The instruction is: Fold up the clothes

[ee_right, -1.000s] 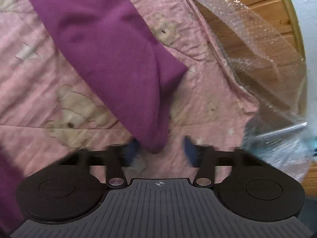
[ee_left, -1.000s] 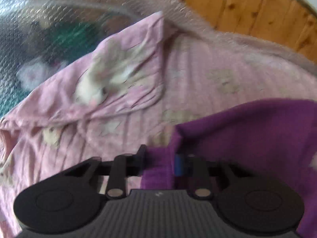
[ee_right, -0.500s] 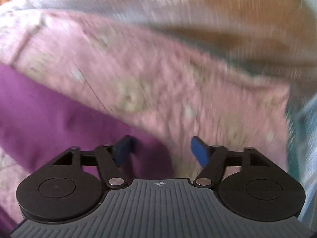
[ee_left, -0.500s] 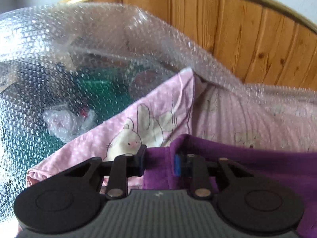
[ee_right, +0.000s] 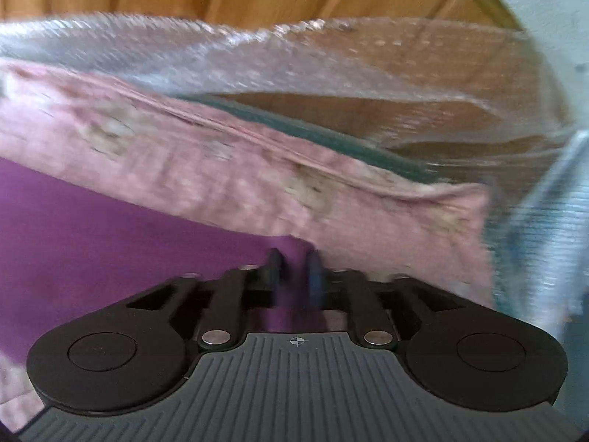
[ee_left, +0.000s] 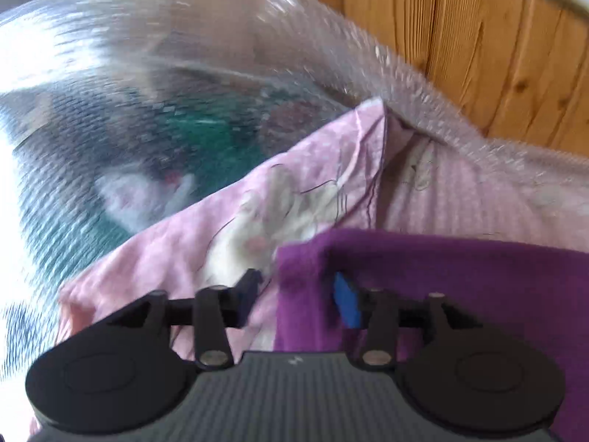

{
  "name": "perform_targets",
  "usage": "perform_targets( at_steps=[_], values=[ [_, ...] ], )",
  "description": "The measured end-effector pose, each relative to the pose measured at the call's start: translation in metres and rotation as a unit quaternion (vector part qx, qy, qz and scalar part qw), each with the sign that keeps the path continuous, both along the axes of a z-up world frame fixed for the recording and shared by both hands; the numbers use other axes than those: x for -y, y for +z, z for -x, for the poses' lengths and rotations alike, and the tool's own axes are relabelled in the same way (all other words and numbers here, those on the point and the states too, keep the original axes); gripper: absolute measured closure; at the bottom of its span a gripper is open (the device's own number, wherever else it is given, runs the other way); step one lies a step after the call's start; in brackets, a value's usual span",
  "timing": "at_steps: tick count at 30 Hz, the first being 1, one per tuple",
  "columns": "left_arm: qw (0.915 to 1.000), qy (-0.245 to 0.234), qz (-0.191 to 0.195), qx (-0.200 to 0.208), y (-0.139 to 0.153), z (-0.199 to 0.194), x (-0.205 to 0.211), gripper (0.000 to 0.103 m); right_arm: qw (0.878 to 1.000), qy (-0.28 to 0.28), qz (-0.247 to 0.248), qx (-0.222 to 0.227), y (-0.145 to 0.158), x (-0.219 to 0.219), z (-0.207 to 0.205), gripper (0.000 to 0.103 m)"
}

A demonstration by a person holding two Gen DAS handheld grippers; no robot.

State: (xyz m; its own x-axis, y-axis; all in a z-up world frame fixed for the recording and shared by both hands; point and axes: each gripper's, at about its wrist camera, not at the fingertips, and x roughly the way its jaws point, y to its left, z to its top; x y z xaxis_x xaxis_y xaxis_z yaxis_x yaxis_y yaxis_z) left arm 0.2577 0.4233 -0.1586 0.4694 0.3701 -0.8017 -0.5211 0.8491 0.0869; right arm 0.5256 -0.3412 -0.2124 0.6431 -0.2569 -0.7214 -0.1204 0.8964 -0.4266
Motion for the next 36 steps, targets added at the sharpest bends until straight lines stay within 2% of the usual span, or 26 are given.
perform_targets(
  at_steps=[1,2,4,7,9,11,14,16,18,19,20,21,22,24,25,27,31,33,34,35,36],
  values=[
    [0.9998,0.012,0.008,0.014,0.01,0.024,0.002,0.032,1.0,-0.024,0.003,0.016,0.004,0.002,0.006,0.055],
    [0.9992,0.025,0.016,0.028,0.02,0.048,0.004,0.027,0.999,-0.041,-0.011,0.034,0.014,0.005,0.019,0.051],
    [0.9976,0.042,0.04,0.038,0.029,0.097,0.009,0.023,0.994,-0.062,-0.056,0.069,0.038,0.01,0.052,0.049],
    [0.9953,0.063,0.07,0.023,0.022,0.169,0.016,0.021,0.987,-0.001,-0.155,0.043,0.057,-0.011,0.115,0.048],
    [0.9927,0.077,0.092,0.011,0.007,0.208,0.022,0.021,0.977,0.074,-0.2,0.0,0.057,-0.05,0.153,0.048],
    [0.988,0.092,0.124,0.011,-0.009,0.232,0.027,0.021,0.96,0.161,-0.226,-0.036,0.057,-0.103,0.187,0.046],
    [0.9812,0.099,0.161,0.041,-0.02,0.243,0.032,0.021,0.929,0.298,-0.215,-0.045,0.054,-0.205,0.225,0.031],
    [0.9794,0.096,0.168,0.057,-0.024,0.242,0.036,0.021,0.906,0.373,-0.195,-0.042,0.048,-0.275,0.236,0.029],
    [0.9789,0.097,0.167,0.067,-0.03,0.241,0.039,0.021,0.887,0.424,-0.177,-0.044,0.037,-0.336,0.238,0.029],
    [0.9785,0.098,0.167,0.071,-0.033,0.241,0.039,0.021,0.878,0.447,-0.164,-0.05,0.029,-0.363,0.235,0.033],
    [0.9783,0.099,0.167,0.073,-0.035,0.24,0.039,0.021,0.87,0.466,-0.149,-0.057,0.02,-0.385,0.231,0.043],
    [0.9781,0.099,0.166,0.078,-0.036,0.241,0.039,0.021,0.87,0.469,-0.133,-0.074,0.009,-0.402,0.223,0.05],
    [0.9772,0.102,0.167,0.084,-0.036,0.243,0.037,0.021,0.873,0.465,-0.115,-0.093,-0.002,-0.418,0.213,0.064],
    [0.9745,0.105,0.173,0.098,-0.036,0.247,0.034,0.021,0.877,0.448,-0.121,-0.121,-0.011,-0.426,0.188,0.059],
    [0.9733,0.106,0.175,0.104,-0.037,0.249,0.033,0.021,0.888,0.431,-0.111,-0.115,-0.011,-0.428,0.177,0.052],
    [0.971,0.107,0.182,0.112,-0.039,0.252,0.032,0.021,0.914,0.389,-0.075,-0.09,-0.01,-0.43,0.16,0.051],
    [0.9692,0.101,0.193,0.115,-0.045,0.251,0.035,0.021,0.956,0.283,-0.046,-0.067,-0.009,-0.415,0.134,0.056],
    [0.9707,0.093,0.19,0.114,-0.046,0.248,0.037,0.023,0.961,0.253,-0.089,-0.066,0.007,-0.395,0.141,0.058],
    [0.9702,0.093,0.192,0.116,-0.046,0.247,0.036,0.033,0.958,0.245,-0.133,-0.066,0.021,-0.378,0.151,0.057],
    [0.9696,0.094,0.194,0.117,-0.047,0.247,0.035,0.045,0.956,0.235,-0.165,-0.062,0.031,-0.354,0.168,0.041],
    [0.9687,0.094,0.197,0.118,-0.046,0.247,0.033,0.052,0.954,0.223,-0.191,-0.059,0.04,-0.33,0.187,0.032]
  ],
)
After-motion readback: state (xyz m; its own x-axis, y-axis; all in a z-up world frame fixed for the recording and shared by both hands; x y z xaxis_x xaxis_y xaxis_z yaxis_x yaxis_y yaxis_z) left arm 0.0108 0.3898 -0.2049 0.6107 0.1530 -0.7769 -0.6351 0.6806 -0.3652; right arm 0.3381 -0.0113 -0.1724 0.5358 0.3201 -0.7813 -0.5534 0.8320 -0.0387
